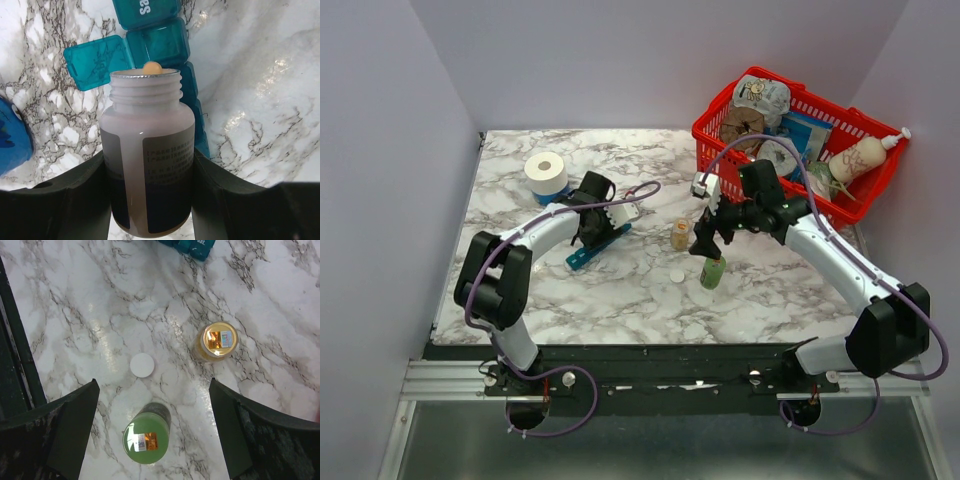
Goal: Sort the pills into containers
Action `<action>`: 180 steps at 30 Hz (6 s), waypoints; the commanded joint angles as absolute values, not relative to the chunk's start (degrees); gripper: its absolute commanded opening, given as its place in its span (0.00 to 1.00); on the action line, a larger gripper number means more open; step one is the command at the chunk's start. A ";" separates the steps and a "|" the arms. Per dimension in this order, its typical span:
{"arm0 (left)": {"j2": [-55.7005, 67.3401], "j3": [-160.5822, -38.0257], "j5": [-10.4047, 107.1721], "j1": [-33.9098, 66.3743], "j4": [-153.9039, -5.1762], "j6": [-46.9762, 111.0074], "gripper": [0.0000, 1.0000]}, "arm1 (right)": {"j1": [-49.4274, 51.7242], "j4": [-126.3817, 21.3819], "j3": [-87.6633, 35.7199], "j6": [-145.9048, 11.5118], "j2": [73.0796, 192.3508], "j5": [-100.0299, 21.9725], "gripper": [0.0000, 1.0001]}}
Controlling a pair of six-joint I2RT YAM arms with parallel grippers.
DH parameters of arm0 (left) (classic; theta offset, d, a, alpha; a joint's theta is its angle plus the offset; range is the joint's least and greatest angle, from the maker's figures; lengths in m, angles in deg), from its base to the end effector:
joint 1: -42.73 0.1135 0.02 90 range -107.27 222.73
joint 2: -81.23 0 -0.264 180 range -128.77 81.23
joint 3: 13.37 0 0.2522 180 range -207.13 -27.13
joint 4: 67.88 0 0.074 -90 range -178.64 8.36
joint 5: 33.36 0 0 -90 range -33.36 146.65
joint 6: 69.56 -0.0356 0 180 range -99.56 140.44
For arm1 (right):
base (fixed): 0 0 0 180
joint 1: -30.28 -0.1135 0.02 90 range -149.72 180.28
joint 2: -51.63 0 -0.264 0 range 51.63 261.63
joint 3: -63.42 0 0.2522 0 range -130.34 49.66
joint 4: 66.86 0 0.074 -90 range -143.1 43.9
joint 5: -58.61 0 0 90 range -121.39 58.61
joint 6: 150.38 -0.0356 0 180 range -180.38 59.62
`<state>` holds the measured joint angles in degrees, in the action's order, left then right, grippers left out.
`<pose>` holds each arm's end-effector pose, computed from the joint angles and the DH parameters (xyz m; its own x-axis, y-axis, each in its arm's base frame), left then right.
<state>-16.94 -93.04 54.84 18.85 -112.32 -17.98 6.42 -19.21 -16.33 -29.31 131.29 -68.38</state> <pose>0.3164 -0.1413 0.1972 -0.3784 0.8468 -0.3738 0.8333 0.4875 0.2608 0.2602 0.1385 0.2980 -0.2197 -0.5479 -0.8072 -0.9431 0.3309 0.0321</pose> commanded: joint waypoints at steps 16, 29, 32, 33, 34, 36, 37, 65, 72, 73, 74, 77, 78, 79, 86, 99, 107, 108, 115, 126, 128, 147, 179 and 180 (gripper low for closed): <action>-19.23 -95.78 57.61 18.12 -115.31 -18.15 0.00 | 7.69 -20.40 -15.20 -29.71 129.86 -71.38 1.00; -18.27 -94.81 61.30 16.63 -115.74 -18.15 0.00 | 7.86 -20.40 -15.20 -29.80 130.47 -71.90 1.00; -18.09 -94.72 61.39 16.54 -115.92 -18.06 0.00 | 7.86 -20.31 -15.11 -29.80 130.56 -72.17 1.00; -18.09 -94.81 61.39 16.54 -116.10 -18.06 0.00 | 7.86 -20.40 -15.20 -29.80 130.47 -72.08 1.00; -18.09 -94.98 61.39 16.54 -116.18 -18.06 0.00 | 7.86 -20.31 -15.20 -29.80 130.47 -72.17 1.00; -18.53 -95.51 61.91 16.45 -116.80 -18.06 0.00 | 7.86 -20.31 -15.20 -29.88 130.65 -72.26 1.00; -18.53 -95.69 62.09 16.45 -117.06 -18.06 0.00 | 7.86 -20.31 -15.11 -29.88 130.56 -72.26 1.00; -21.52 -99.38 65.35 14.87 -120.23 -15.42 0.00 | 8.04 -19.87 -15.20 -29.97 131.35 -74.01 1.00; -21.69 -99.64 66.22 14.78 -120.75 -15.16 0.00 | 8.04 -19.78 -15.29 -29.97 131.70 -74.19 1.00; -21.87 -99.73 66.31 14.70 -120.93 -15.07 0.00 | 8.04 -19.78 -15.29 -29.88 131.70 -74.19 1.00; -21.87 -99.91 66.49 14.61 -121.10 -15.16 0.00 | 8.04 -19.78 -15.38 -29.88 131.70 -74.19 1.00; -22.13 -100.87 67.45 14.17 -122.16 -14.90 0.00 | 8.04 -19.70 -15.38 -29.88 131.88 -74.10 1.00; -22.13 -101.22 67.72 14.08 -122.34 -14.98 0.00 | 8.04 -19.70 -15.38 -29.88 131.88 -74.19 1.00; -22.22 -101.40 67.89 13.99 -122.42 -14.90 0.00 | 8.04 -19.70 -15.38 -29.88 131.88 -74.19 1.00; -22.13 -101.23 68.42 13.64 -123.39 -14.72 0.00 | 8.04 -19.70 -15.29 -29.88 131.79 -74.19 1.00; -24.68 -103.34 70.00 12.50 -125.06 -13.93 0.00 | 8.39 -19.61 -15.38 -29.71 131.88 -74.28 1.00; -24.86 -103.69 70.97 12.50 -125.76 -13.76 0.00 | 8.48 -19.52 -15.38 -29.71 131.97 -74.45 1.00; -24.95 -103.77 71.06 12.41 -125.94 -13.75 0.00 | 8.39 -19.52 -15.38 -29.71 131.97 -74.54 1.00; -25.21 -104.31 70.62 12.41 -125.77 -13.23 0.00 | 8.48 -19.43 -15.29 -29.71 131.88 -74.54 1.00; -15.55 -93.94 64.91 12.76 -113.12 -11.21 0.00 | 8.57 -19.35 -15.38 -29.53 132.23 -74.72 1.00; -11.87 -91.04 63.15 12.85 -109.27 -9.72 0.00 | 8.57 -19.35 -15.29 -29.45 132.32 -74.63 1.00; 43.51 -46.04 39.59 17.16 -44.22 20.16 0.00 | 9.09 -20.14 -14.85 -29.00 134.95 -72.26 1.00; 3.89 -68.00 28.08 27.88 -82.86 -14.01 0.00 | 9.36 -19.43 -15.11 -28.83 137.41 -71.55 1.00; 2.84 -68.61 28.08 27.97 -83.05 -14.19 0.00 | 9.36 -19.35 -15.03 -28.92 137.33 -71.55 1.00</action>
